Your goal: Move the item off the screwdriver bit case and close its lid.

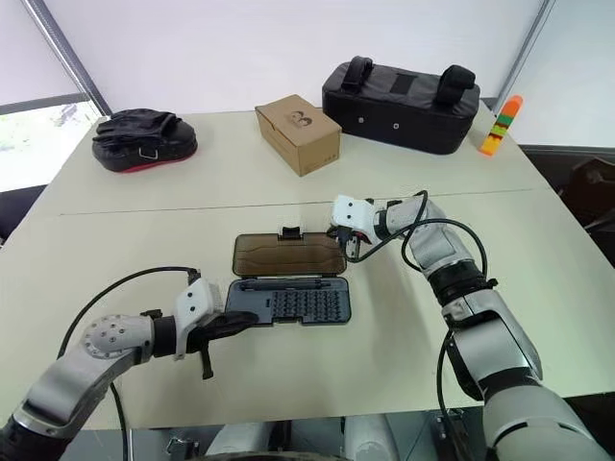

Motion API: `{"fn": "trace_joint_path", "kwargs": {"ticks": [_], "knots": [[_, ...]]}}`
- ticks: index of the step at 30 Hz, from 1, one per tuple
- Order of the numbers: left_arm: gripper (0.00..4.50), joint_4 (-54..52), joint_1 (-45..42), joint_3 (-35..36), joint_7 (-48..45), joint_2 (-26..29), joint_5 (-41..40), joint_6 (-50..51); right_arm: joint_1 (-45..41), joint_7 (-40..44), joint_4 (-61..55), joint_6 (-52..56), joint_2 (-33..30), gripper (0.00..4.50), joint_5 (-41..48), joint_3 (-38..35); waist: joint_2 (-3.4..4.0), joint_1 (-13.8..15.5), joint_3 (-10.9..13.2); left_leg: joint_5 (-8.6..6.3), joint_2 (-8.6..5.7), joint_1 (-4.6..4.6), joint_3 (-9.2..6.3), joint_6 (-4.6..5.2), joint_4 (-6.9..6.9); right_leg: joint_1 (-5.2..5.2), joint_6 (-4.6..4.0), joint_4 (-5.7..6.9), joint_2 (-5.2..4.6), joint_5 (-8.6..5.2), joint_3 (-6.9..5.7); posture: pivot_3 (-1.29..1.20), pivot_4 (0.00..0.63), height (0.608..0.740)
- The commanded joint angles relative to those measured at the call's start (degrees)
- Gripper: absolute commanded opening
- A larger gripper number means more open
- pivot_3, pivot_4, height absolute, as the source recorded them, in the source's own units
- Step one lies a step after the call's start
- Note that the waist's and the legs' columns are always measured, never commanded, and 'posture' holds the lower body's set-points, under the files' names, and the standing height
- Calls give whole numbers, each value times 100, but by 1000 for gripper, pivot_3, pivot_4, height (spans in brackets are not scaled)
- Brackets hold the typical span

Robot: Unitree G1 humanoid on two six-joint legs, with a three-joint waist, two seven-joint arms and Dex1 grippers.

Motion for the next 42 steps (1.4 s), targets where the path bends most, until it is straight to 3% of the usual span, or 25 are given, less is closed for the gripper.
{"fn": "trace_joint_path", "kwargs": {"ticks": [1, 6, 10, 16, 20, 27, 35, 42], "knots": [[0, -7, -33, -44, 24, -133, -76, -6, 108, -217, -507, -62, -47, 36, 114, -197, -2, 4, 3, 0, 0, -1, 0, 0, 0, -1, -1, 0, 0, -1, 0, 0, 150, 740], [0, -378, -127, 290, 26, -453, -618, 52, 321, -328, -691, -187, -117, 36, 68, -190, -16, 10, 17, 0, 0, -10, 0, 0, 0, -8, -5, -1, -2, -3, 0, 0, 150, 740], [0, -687, -148, 619, -67, -305, -1275, 577, 341, -470, -566, -463, -143, 36, -91, -105, -29, 3, 29, 0, 1, -13, 0, -1, -1, -11, -6, -1, -1, -4, 0, 0, 150, 740], [0, -223, -468, 2018, 65, 30, -2920, 1743, 296, -574, -355, -875, -135, 36, -189, -89, -36, 8, 45, 0, 1, -13, 1, 0, -3, -12, -10, -1, 1, -6, -1, 0, 150, 740], [0, 1216, -1133, 2534, 632, -148, -2492, 1363, 252, -599, -365, -953, -147, 36, -170, -136, -40, 10, 50, 5, 0, -9, -3, -8, -3, -11, -7, 1, 3, -4, -3, 0, 150, 740], [0, 3046, -2063, 1929, 718, -464, -1304, 337, 205, -688, -521, -871, -130, 36, -159, -190, -57, 25, 62, 12, -5, -23, -2, -21, -9, -23, 6, -3, 0, 4, -3, 0, 150, 740], [0, 5446, -3299, 823, -587, -923, -342, -687, 209, -772, -682, -675, -56, 36, -138, -189, -61, 16, 63, 44, -9, -89, -2, -76, -8, -97, 3, 11, 2, 10, -3, 0, 150, 740], [0, 7675, -4438, 585, -1686, -1190, 141, -1298, 194, -839, -726, -655, -26, 36, -167, -165, -61, 23, 62, 38, -14, -102, -4, -61, -8, -108, -2, 15, 7, 14, -11, 0, 150, 740]]}}
